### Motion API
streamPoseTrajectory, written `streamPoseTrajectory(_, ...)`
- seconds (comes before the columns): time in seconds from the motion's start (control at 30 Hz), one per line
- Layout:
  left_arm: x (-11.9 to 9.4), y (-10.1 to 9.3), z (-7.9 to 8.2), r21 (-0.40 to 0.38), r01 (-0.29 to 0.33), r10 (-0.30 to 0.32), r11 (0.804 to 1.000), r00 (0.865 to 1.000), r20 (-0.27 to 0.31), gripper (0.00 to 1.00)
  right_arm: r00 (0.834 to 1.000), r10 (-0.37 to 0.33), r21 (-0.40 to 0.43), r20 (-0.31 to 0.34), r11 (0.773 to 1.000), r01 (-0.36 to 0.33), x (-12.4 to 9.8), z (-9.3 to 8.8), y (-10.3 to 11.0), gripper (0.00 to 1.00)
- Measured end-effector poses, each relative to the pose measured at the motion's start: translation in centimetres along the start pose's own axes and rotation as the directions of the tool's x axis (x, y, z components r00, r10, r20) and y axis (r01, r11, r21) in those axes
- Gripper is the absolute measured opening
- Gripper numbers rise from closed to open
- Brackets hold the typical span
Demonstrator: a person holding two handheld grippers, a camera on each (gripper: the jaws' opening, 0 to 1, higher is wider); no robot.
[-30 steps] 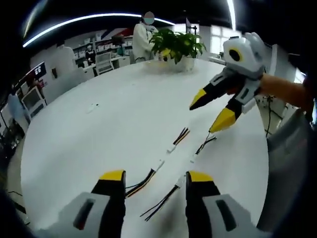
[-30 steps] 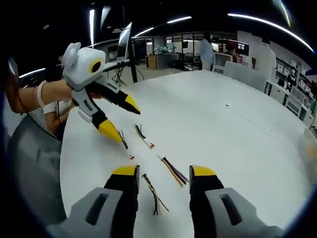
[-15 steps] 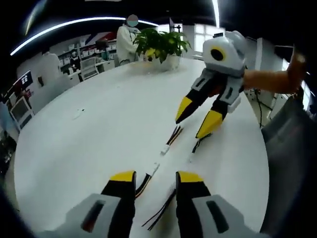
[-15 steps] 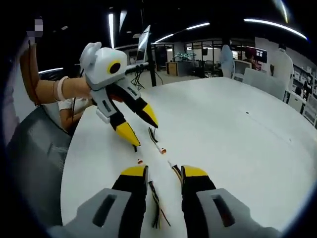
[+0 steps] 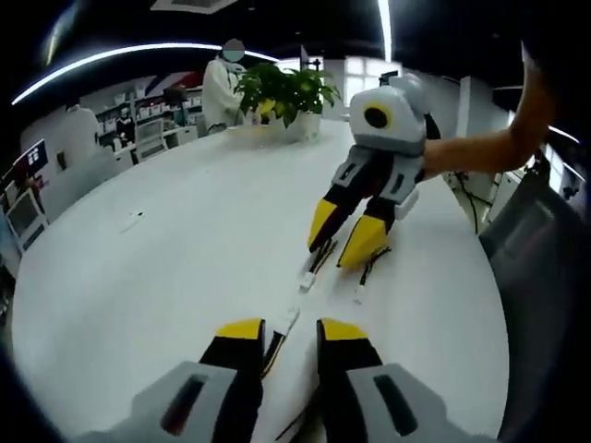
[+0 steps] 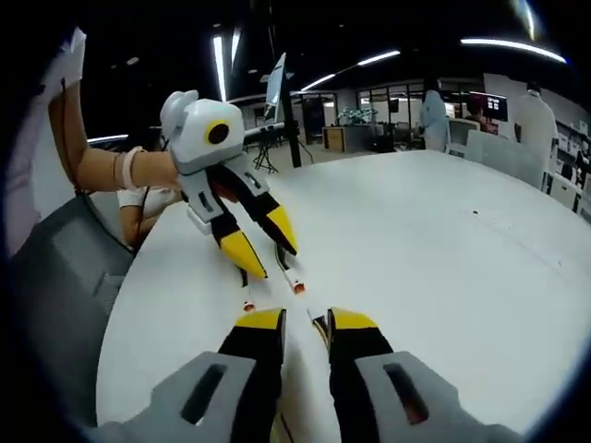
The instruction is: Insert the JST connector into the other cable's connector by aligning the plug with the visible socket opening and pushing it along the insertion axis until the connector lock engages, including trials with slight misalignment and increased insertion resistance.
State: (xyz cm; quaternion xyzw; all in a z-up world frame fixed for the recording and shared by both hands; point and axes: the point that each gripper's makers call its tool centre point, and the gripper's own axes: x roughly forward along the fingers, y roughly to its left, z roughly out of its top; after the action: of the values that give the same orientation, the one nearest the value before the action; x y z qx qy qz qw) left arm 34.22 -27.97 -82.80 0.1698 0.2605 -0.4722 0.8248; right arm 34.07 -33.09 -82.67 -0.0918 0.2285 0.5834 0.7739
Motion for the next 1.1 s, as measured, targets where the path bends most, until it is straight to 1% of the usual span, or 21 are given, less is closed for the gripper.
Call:
streamPoseTrajectory(0.13, 0.3, 0.2, -0.4, 0.016, 0.014, -0.014, 1.000, 1.000, 0.001, 0.13, 1.000, 0.005, -0.010, -0.005, 1.000, -0.005, 0.3, -0.4, -0.1, 0.12)
streamPoseTrajectory(0.27, 0.6, 0.2, -1.2, 0.043, 0.020, -0.019, 0.999, 0.999, -0.032, 0.12, 1.000, 0.009, -0.020, -0.008, 1.000, -0.009, 0.6, -0.5, 0.0, 0.11)
streamPoseTrajectory(0.43, 0.7, 0.3, -1.0, 0.030, 0.018, -0.017, 0.999, 1.000, -0.016, 0.12, 1.000, 0.012, -0.038, -0.026, 0.999, -0.013, 1.0, -0.9, -0.3, 0.10)
streamPoseTrajectory(0.57, 0.9, 0.5, -0.9, 0.024, 0.009, -0.009, 1.000, 1.000, -0.002, 0.11, 1.000, 0.023, -0.047, -0.020, 0.999, -0.024, 1.3, -0.9, -0.4, 0.10)
streamPoseTrajectory(0.7, 1.2, 0.4, -1.2, 0.016, 0.027, -0.026, 1.000, 1.000, -0.009, 0.11, 0.999, 0.028, -0.087, -0.035, 0.996, -0.031, 1.6, -1.1, -0.1, 0.09)
streamPoseTrajectory(0.77, 1.3, 0.4, -1.4, 0.015, 0.017, -0.017, 1.000, 1.000, -0.014, 0.10, 0.999, 0.036, -0.089, -0.032, 0.995, -0.039, 1.7, -1.1, 0.0, 0.07)
streamPoseTrajectory(0.9, 1.4, 0.3, -1.3, -0.012, 0.031, -0.031, 0.999, 0.999, 0.005, 0.09, 0.999, 0.039, -0.088, -0.031, 0.995, -0.042, 1.9, -1.2, 0.2, 0.07)
streamPoseTrajectory(1.0, 1.4, 0.2, -1.3, 0.001, 0.027, -0.027, 1.000, 1.000, 0.010, 0.09, 0.999, 0.042, -0.087, -0.027, 0.995, -0.044, 2.0, -1.1, 0.2, 0.07)
streamPoseTrajectory(1.1, 1.3, 0.0, -1.3, 0.030, 0.033, -0.034, 0.999, 0.999, 0.014, 0.08, 0.999, 0.047, -0.091, -0.026, 0.995, -0.050, 2.0, -1.1, 0.3, 0.06)
